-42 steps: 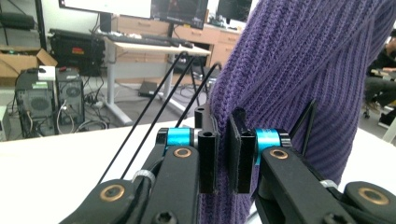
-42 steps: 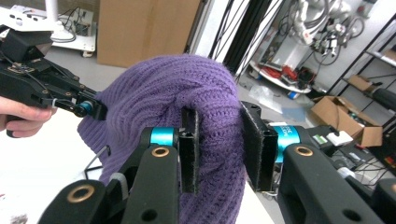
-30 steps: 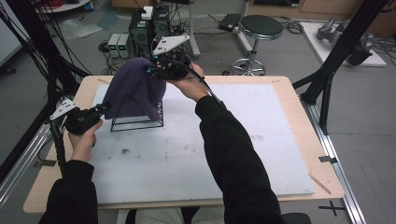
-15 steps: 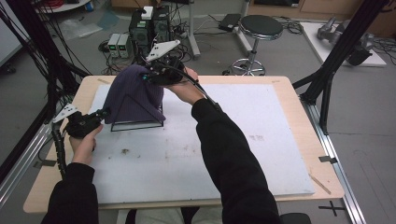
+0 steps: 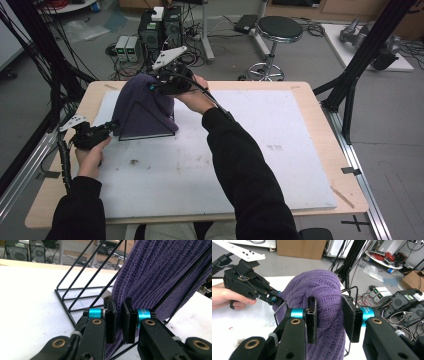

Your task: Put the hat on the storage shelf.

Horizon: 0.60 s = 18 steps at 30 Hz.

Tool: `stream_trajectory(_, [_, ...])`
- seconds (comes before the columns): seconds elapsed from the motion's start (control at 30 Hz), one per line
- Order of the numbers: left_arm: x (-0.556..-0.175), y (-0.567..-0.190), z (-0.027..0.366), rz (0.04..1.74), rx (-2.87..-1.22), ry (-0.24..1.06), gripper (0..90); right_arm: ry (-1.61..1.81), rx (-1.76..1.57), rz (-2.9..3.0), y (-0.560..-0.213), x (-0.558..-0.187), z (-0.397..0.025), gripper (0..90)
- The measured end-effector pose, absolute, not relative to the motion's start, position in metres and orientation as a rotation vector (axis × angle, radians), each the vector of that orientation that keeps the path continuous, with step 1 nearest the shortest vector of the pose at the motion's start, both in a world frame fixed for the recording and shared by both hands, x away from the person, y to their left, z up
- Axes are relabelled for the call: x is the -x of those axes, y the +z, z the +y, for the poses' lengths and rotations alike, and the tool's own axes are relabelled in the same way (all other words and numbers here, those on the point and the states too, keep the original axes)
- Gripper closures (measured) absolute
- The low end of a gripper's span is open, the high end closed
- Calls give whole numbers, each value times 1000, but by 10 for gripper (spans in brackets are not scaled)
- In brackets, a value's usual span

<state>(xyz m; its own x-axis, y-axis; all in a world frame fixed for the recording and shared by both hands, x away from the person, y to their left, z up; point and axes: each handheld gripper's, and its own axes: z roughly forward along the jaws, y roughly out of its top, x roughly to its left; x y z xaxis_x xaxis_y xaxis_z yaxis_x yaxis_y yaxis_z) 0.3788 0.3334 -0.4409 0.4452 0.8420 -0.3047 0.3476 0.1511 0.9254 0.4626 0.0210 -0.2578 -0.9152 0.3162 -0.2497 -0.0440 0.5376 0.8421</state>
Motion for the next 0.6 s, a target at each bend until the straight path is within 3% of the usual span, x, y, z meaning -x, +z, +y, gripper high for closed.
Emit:
stream_trajectory(0.37, [-377, -440, 333, 1128, -1437, 500, 830, 1343, -239, 2414, -259, -463, 21, 664])
stream_trajectory(0.6, [-373, -441, 337, 1147, -1423, 496, 806, 1431, -248, 2430, -255, -461, 18, 367])
